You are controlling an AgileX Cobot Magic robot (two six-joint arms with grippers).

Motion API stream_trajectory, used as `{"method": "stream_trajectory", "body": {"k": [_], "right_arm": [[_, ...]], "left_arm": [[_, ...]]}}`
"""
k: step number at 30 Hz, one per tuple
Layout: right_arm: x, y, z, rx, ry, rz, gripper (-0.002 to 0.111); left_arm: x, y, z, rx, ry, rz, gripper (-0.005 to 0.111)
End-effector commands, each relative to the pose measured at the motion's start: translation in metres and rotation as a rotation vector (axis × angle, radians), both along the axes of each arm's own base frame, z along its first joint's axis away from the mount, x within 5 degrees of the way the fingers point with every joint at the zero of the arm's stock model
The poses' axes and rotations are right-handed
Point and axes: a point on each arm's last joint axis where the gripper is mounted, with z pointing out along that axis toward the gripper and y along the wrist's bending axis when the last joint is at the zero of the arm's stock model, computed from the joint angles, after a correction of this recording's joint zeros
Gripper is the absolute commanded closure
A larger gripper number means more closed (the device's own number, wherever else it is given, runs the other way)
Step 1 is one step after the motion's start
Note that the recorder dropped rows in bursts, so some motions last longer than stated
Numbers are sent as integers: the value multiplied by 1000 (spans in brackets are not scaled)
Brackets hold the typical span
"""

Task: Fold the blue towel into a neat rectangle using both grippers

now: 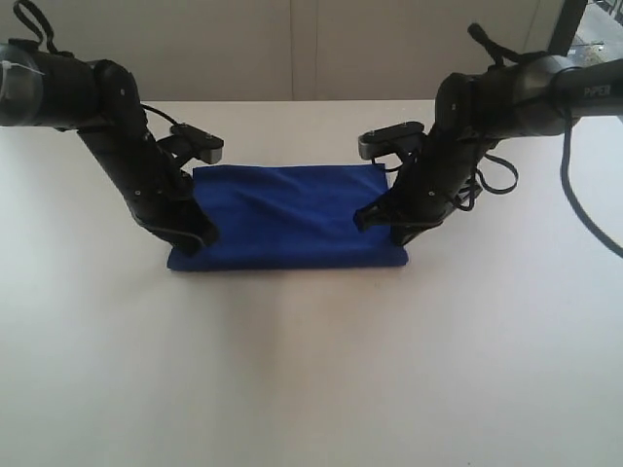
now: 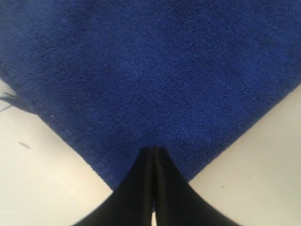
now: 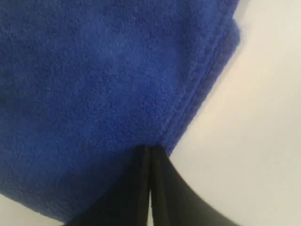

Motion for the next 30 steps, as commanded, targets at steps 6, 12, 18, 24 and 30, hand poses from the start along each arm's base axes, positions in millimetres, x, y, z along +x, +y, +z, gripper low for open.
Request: {"method": "stream_trajectory", "body": {"k": [6, 12, 18, 24, 30], "right_arm": [[-11, -1, -14, -11, 97, 4, 108], [-16, -2, -14, -15, 148, 2, 108], [-13, -2, -2, -7, 90, -4, 108], [-7, -1, 27, 11, -26, -14, 108], [13, 5, 50, 79, -169, -58, 108]], "left_arm": [[-8, 1, -13, 13, 107, 1, 107], [-10, 1, -13, 19, 133, -9, 107], [-9, 1, -2, 6, 85, -14, 107], [-9, 2, 36, -39, -58, -1, 107], [8, -11, 38, -178, -125, 93, 107]]}}
